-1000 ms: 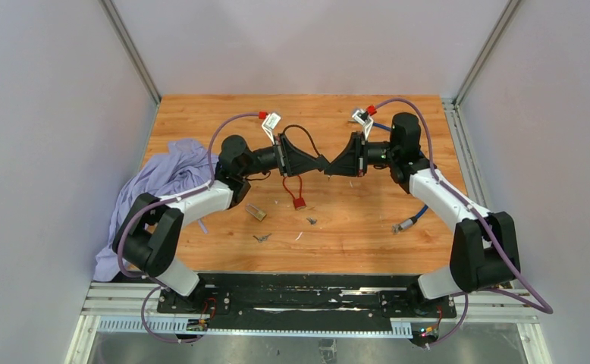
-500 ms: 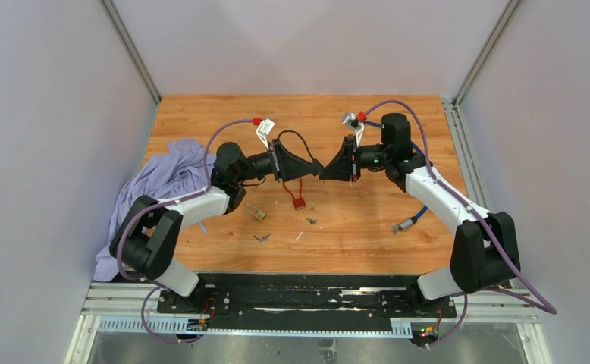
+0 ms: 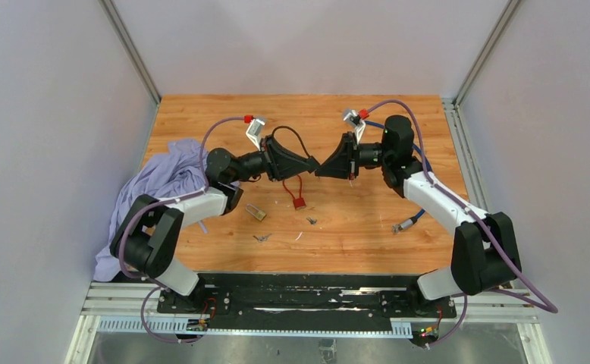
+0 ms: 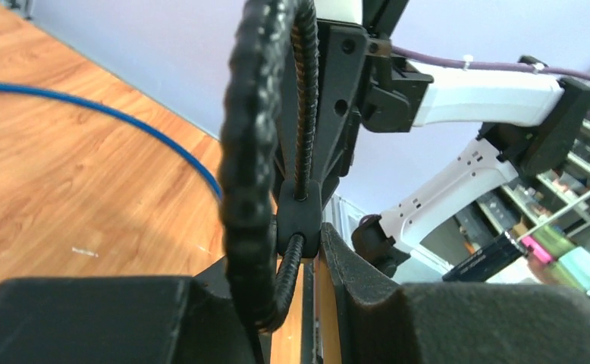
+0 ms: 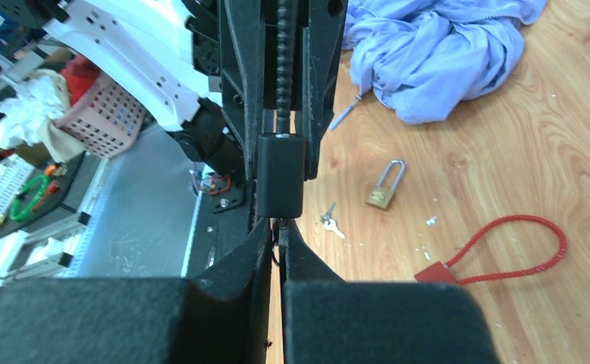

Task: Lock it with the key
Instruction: Remove the key from the lock, then place the key at the center of the board, then place the lock at the center of the board, then lock the lock.

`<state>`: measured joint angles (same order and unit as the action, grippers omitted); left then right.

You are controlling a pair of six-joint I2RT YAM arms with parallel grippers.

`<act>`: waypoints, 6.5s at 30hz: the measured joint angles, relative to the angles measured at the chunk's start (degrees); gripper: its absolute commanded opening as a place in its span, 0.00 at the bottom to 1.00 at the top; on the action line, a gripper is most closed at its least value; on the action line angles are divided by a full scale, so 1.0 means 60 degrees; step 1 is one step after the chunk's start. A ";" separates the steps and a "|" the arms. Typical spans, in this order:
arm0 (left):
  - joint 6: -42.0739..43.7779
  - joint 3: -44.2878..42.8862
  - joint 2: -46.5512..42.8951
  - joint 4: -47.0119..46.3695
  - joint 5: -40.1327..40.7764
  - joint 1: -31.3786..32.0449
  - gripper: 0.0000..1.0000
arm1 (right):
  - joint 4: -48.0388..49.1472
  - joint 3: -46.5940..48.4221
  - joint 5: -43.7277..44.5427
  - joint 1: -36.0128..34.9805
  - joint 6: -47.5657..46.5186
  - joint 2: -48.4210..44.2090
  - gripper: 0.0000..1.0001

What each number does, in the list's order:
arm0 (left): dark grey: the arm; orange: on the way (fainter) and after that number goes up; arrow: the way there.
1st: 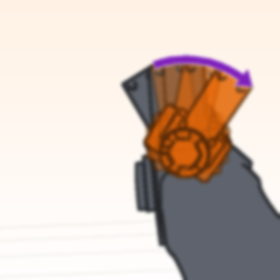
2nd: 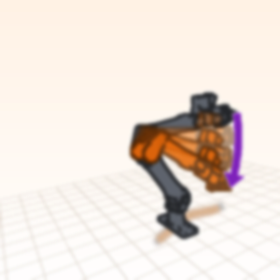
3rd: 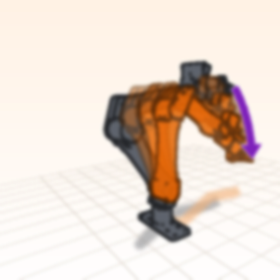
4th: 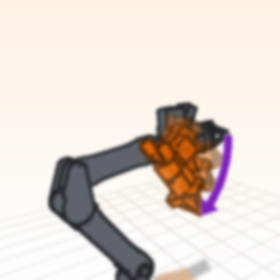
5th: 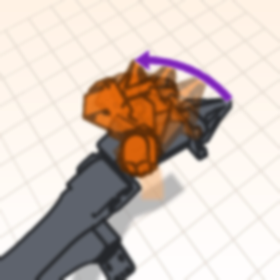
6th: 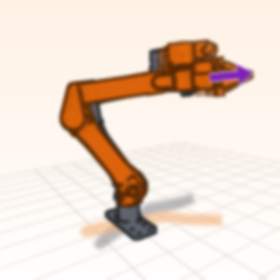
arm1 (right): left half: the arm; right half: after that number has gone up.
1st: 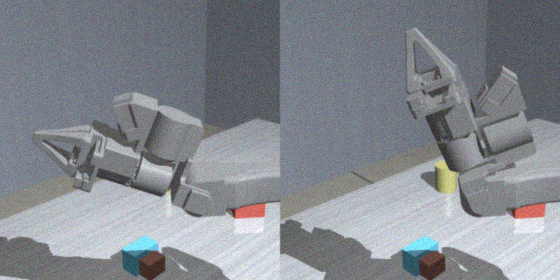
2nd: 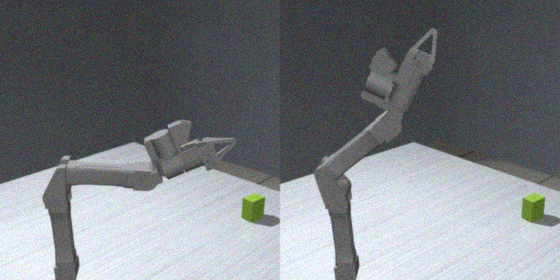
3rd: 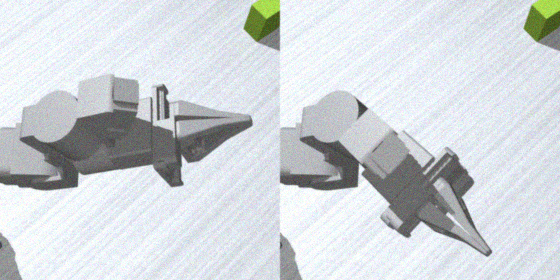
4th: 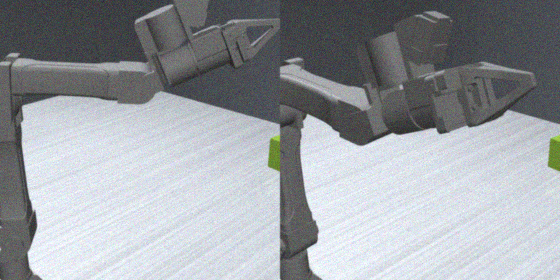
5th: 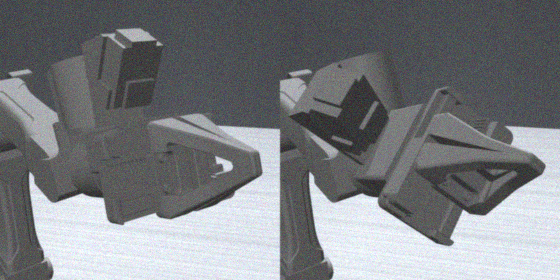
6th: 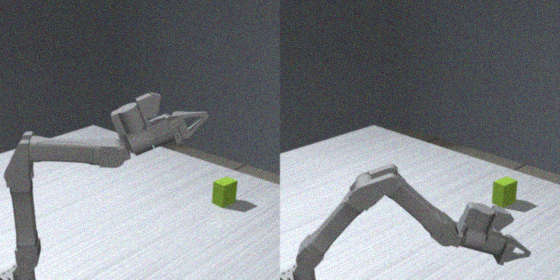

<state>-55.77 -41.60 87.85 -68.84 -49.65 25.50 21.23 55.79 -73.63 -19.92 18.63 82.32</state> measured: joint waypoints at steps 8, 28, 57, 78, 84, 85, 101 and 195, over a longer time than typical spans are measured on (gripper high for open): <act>0.0550 -0.0291 -0.0047 -0.2113 0.0608 -0.0747 0.00 | 0.1056 -0.0663 -0.1067 -0.0284 0.2062 -0.0117 0.01; 0.2976 -0.2772 0.1191 0.6258 0.1701 0.0164 0.00 | -0.6874 0.0124 0.4943 -0.0313 -0.4444 -0.0586 0.08; 0.1282 -0.4528 0.5934 0.7657 0.1297 0.1399 0.17 | -0.8794 0.0798 0.7715 0.1428 -0.5435 -0.0076 0.36; 0.3701 -0.5763 0.5464 1.1398 0.1577 0.1209 0.81 | -0.9373 0.0747 1.0608 0.2772 -0.6619 -0.0725 0.47; 0.5548 -0.5952 0.4462 1.3311 0.2291 0.1071 0.90 | -0.9337 0.2106 1.1238 0.3636 -0.7329 0.1377 0.48; 0.5836 -0.6007 0.4295 1.3566 0.2393 0.1075 0.90 | -0.9318 0.2535 1.1311 0.3770 -0.7442 0.1869 0.48; 1.0440 -0.7362 0.3355 1.6294 0.3894 0.3173 0.90 | -0.9395 0.7719 1.2433 0.4707 -0.8557 0.7515 0.23; 1.5121 -0.5457 0.3348 1.6946 0.6641 0.6229 0.86 | -0.8721 0.5967 1.0094 0.3530 -0.7847 0.6543 0.17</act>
<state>34.96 -74.35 107.94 32.84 -9.80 62.87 -31.09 91.59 -13.06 1.26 -28.45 121.58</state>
